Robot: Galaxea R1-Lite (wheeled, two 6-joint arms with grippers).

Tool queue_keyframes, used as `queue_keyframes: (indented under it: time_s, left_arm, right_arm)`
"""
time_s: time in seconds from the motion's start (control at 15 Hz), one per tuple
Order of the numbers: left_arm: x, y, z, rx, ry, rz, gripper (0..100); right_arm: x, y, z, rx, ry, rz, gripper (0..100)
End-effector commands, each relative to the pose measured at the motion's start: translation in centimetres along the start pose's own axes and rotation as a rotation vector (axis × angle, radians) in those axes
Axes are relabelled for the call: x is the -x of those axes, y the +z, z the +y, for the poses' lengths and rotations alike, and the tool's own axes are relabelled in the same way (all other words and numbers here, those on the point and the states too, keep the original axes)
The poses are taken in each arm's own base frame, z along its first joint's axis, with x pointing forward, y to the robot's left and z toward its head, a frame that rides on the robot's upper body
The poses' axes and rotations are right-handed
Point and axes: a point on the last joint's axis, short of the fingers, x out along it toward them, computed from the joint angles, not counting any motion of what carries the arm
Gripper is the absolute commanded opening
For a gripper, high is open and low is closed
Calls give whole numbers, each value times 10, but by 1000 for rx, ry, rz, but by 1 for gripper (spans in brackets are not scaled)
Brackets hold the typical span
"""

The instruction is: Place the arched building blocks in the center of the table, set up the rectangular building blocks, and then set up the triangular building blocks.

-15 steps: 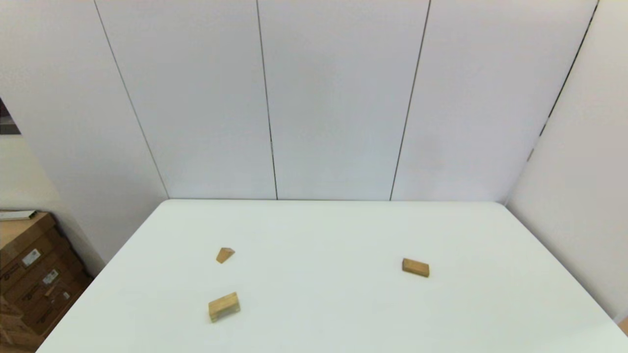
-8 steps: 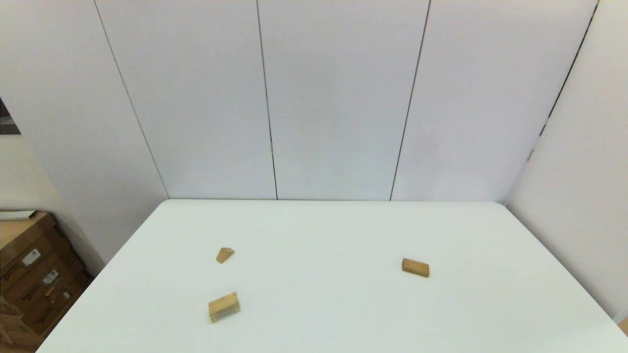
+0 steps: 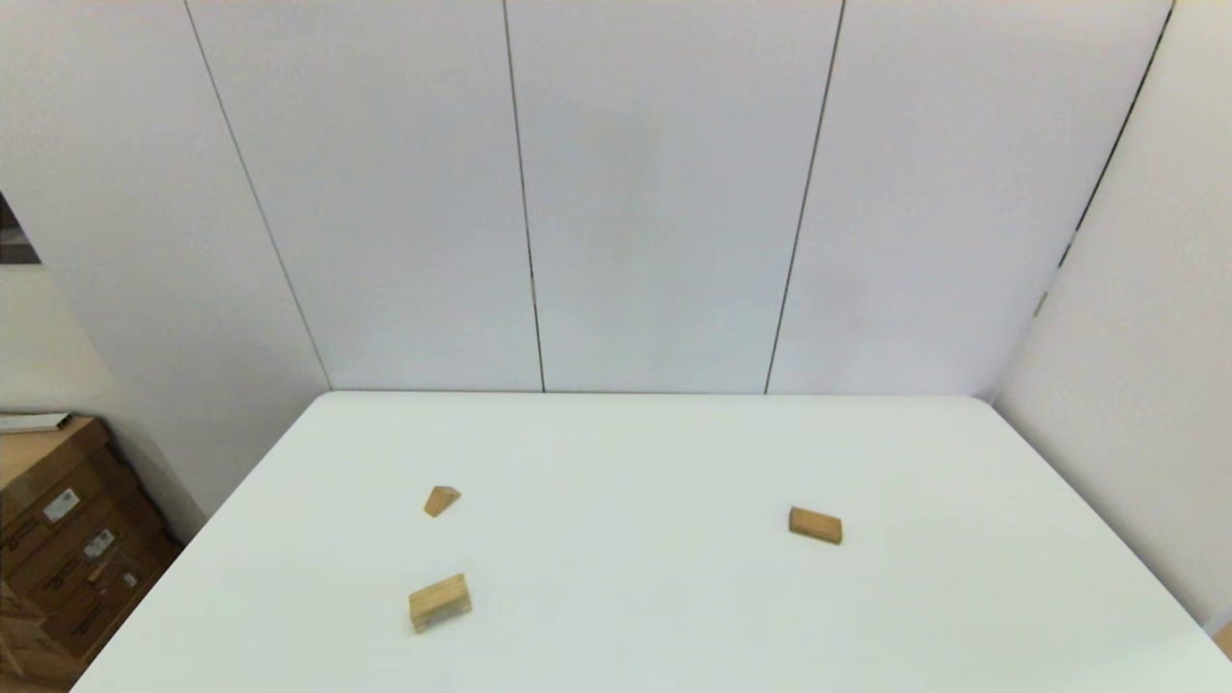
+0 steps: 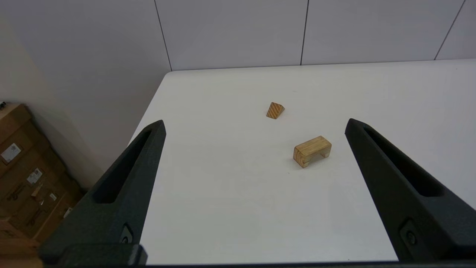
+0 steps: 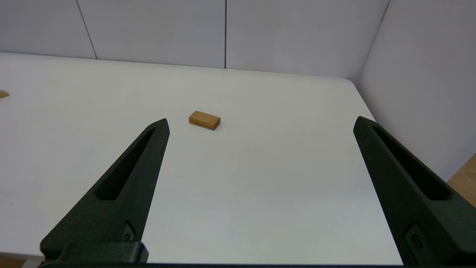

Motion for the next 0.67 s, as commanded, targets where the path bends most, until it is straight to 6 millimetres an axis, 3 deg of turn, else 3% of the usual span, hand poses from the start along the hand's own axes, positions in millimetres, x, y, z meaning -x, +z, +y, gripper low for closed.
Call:
queue_keyframes:
  time_s: [0.07, 0.33, 0.53, 0.67]
  left_arm:
    - [0, 0, 0, -5, 0, 0, 100]
    - [-1, 10, 0, -3, -11, 72, 100]
    - [-11, 55, -1, 7, -108, 145, 100]
    - [-35, 97, -1, 13, -136, 244, 100]
  right_arm:
    - [0, 0, 0, 1, 1, 1, 100]
    - [0, 0, 0, 1, 1, 1, 100]
    - [0, 0, 0, 1, 1, 1, 100]
    - [0, 0, 0, -1, 1, 1, 100]
